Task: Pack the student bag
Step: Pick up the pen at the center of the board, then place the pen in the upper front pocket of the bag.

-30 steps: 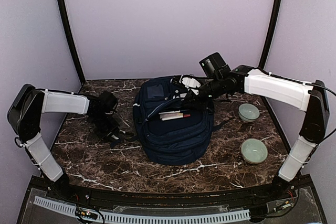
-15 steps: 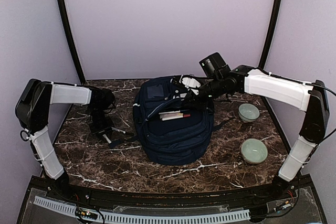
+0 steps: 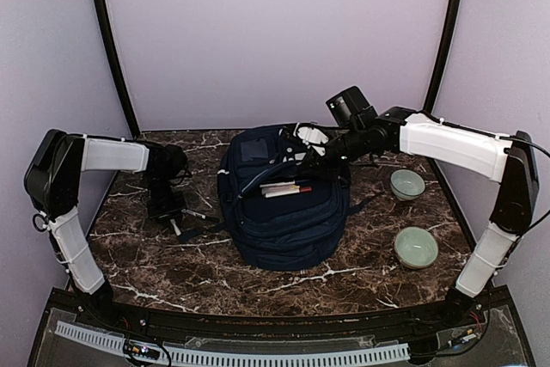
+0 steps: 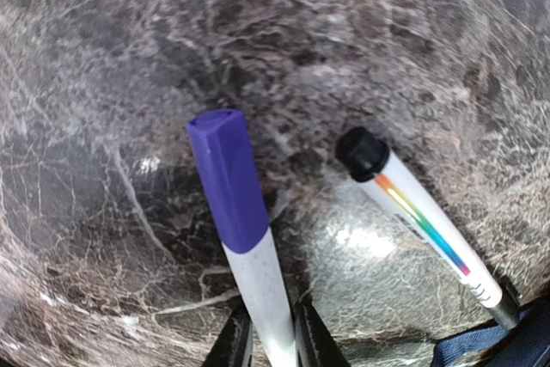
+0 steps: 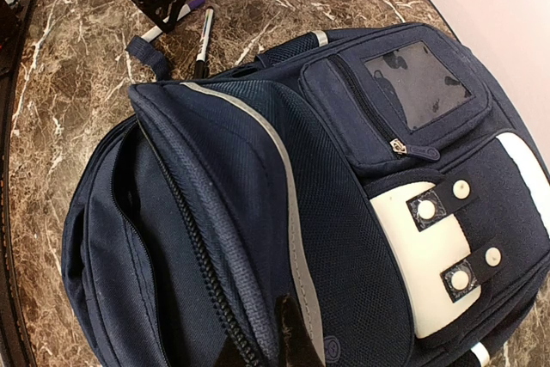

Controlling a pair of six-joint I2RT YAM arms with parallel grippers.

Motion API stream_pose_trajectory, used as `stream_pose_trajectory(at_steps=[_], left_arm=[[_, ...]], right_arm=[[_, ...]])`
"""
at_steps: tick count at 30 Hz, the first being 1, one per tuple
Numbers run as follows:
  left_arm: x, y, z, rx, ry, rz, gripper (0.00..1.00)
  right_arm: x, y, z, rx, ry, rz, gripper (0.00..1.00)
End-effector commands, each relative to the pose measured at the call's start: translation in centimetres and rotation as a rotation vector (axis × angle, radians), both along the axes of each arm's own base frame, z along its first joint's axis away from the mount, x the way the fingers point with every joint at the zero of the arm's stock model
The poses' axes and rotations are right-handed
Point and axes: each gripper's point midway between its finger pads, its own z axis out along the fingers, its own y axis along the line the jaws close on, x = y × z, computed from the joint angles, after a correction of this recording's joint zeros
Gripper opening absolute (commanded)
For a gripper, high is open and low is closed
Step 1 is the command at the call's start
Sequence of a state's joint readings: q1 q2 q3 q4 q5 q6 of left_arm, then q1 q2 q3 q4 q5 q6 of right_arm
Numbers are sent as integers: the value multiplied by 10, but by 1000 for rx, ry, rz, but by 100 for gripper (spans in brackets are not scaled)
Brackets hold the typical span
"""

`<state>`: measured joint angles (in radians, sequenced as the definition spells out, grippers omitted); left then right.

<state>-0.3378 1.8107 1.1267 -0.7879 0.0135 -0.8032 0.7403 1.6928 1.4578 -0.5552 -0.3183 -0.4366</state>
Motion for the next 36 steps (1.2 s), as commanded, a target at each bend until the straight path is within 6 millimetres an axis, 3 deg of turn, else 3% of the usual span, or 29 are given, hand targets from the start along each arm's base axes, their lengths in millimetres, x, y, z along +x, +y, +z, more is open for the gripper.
stream_pose_trajectory(at_steps=[1,10,19,27,30,36], left_arm=[[5,17,-17,71,-27,-90,18],[14,8,-7,23,-117,-259,18],[10,18,14,68,-129,-290,0],[13,16,93,38,-298,-282,0],[22,-10,130,-83,-451,-352,0],[23,-89,197,-173,-744,-664,0]], right_arm=[[3,10,11,47,-20,24,0],[3,11,13,51,-21,25,0],[2,10,15,53,-22,26,0],[3,10,16,54,-26,23,0],[4,10,14,50,-28,22,0],[5,11,14,52,-28,18,0]])
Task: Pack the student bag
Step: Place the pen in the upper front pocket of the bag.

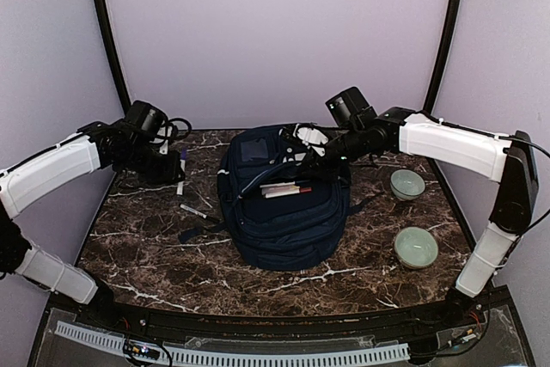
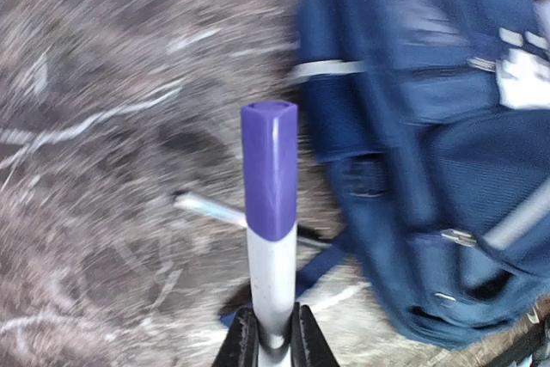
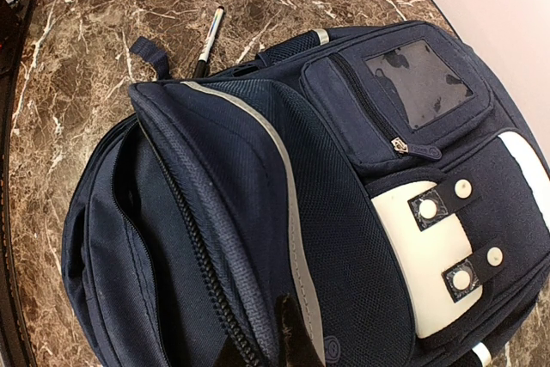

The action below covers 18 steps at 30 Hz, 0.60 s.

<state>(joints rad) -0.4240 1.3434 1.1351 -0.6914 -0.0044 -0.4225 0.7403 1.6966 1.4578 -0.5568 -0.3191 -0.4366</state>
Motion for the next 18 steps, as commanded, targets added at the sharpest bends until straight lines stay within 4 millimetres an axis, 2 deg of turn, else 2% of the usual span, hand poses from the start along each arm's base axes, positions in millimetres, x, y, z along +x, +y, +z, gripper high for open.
stream_pose_trajectory(at_steps=[1,5,8,12,18], left_arm=[[-3,-66,49,-61,-199,-273,0],[-34,-128,78,-66,-381,-547,0],[-59,-157,94,-92,-509,-694,0],[-69,-182,89,-91,-510,-795,0],[-84,-227,60,118,-511,-960,0]], right_arm=[[5,10,18,58,-35,14,0],[7,9,26,71,-53,-1,0],[5,11,32,91,-44,7,0],[2,14,38,111,-29,17,0],[3,16,44,120,-30,16,0]])
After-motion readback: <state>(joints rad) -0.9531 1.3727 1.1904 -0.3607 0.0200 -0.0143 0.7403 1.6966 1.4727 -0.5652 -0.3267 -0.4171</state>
